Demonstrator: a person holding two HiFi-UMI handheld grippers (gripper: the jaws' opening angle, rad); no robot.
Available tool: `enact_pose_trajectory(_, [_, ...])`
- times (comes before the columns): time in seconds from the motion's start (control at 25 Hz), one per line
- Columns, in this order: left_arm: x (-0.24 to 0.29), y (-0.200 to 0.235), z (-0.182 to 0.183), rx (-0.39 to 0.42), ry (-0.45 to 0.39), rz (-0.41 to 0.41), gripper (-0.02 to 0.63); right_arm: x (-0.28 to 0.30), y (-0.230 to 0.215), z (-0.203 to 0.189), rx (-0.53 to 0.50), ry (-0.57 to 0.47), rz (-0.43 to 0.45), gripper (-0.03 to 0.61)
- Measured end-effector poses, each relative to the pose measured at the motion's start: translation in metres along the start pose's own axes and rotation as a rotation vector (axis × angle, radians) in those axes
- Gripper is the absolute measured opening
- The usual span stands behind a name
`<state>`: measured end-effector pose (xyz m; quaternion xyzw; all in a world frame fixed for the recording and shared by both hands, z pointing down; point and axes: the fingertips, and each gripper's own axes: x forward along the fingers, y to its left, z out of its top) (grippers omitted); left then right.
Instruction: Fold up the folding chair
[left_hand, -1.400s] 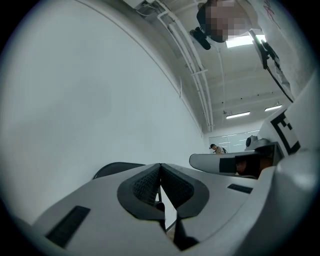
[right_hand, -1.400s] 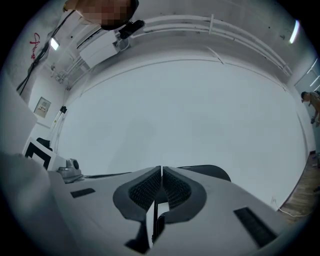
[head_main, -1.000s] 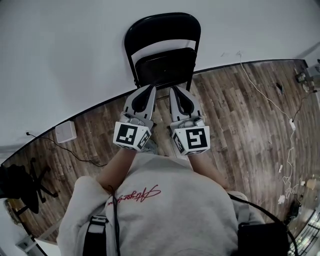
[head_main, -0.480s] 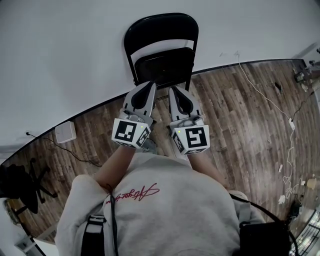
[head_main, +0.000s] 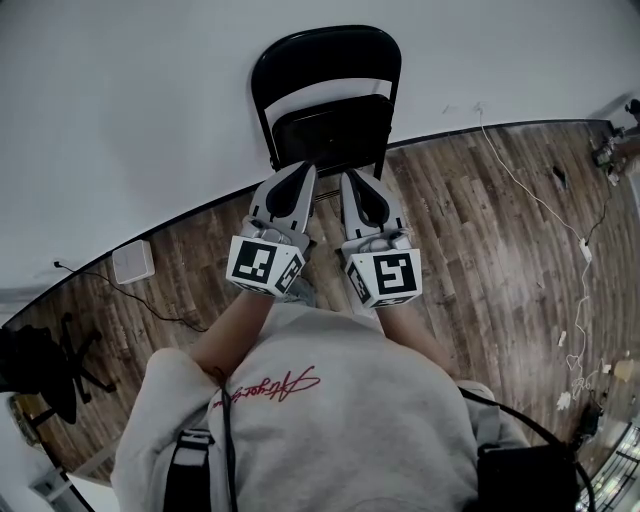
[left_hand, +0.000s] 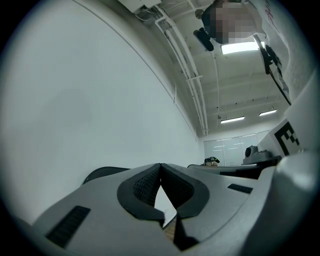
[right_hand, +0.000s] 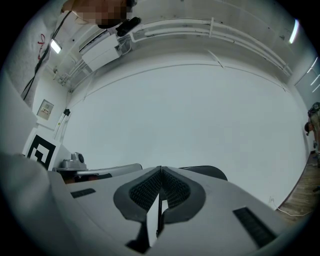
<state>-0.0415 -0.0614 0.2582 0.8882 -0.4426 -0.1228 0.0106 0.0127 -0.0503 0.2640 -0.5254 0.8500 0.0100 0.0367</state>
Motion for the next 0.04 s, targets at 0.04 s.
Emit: enact_pose_trajectory(0.04, [0.0006, -0.0003, -0.0005, -0.001, 0.002, -0.001, 0.015, 0.0002, -0.0014, 0.0001, 0.001, -0.001, -0.003, 0.017])
